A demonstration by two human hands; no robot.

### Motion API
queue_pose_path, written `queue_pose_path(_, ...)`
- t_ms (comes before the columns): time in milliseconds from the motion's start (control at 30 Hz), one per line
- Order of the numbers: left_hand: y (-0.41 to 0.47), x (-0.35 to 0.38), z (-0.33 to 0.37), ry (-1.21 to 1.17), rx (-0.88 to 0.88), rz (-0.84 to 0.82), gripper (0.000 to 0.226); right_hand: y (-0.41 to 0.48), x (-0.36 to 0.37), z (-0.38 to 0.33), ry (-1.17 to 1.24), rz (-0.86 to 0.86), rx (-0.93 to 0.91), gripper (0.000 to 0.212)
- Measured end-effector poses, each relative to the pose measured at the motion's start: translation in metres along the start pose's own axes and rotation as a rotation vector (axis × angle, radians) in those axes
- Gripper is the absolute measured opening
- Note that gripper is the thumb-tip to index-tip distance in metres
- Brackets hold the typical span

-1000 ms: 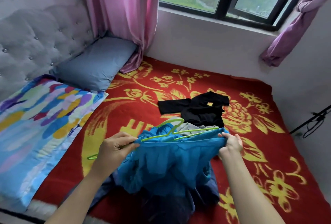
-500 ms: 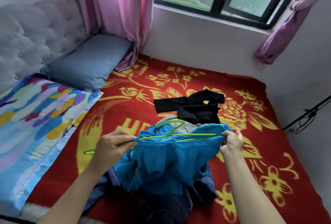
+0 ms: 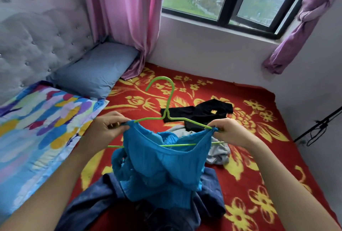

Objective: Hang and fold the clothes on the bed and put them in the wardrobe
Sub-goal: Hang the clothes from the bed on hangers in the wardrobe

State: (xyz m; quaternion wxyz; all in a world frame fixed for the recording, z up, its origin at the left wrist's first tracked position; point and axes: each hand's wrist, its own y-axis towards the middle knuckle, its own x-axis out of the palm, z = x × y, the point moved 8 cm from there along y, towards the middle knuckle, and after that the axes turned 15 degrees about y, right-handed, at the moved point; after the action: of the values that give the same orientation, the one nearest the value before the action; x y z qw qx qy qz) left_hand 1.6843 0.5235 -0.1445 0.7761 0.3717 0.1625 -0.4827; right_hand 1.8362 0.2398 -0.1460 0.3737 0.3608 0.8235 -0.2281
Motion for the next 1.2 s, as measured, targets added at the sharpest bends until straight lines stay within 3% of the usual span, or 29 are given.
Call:
queue_pose_path(200, 0.033, -0.066, 0.022, 0.277, 0.130, 0.005, 0.028, 0.011, -0.055, -0.065, 0.404, 0.255, -0.192, 0.025)
queue_pose_path(333, 0.034, -0.124, 0.022, 0.354, 0.052, 0.087, 0.043, 0.033, -0.068, -0.119, 0.468, 0.268, -0.287, 0.027)
queue_pose_path(467, 0.012, -0.186, 0.019, 0.374, -0.084, 0.204, 0.039, 0.053, -0.072, -0.166, 0.559, 0.246, -0.343, 0.029)
queue_pose_path(633, -0.035, -0.269, 0.054, 0.514, -0.142, 0.418, 0.024, 0.063, -0.061, -0.252, 0.487, 0.066, -0.541, 0.019)
queue_pose_path(867, -0.173, -0.365, 0.117, 0.839, -0.376, 0.881, 0.020, 0.035, -0.003, -0.394, 0.430, -0.083, -0.967, 0.011)
queue_pose_path(967, -0.255, -0.366, 0.144, 0.988, -0.516, 0.996, 0.018, 0.008, 0.047, -0.430, 0.470, -0.209, -1.090, 0.011)
queue_pose_path(1100, -0.379, -0.342, 0.169, 1.077, -0.810, 1.057, 0.012, -0.047, 0.141, -0.464, 0.475, -0.478, -1.146, 0.034)
queue_pose_path(1200, -0.482, -0.326, 0.209, 1.142, -1.034, 1.145, 0.013, -0.119, 0.212, -0.496, 0.442, -0.711, -1.214, 0.029)
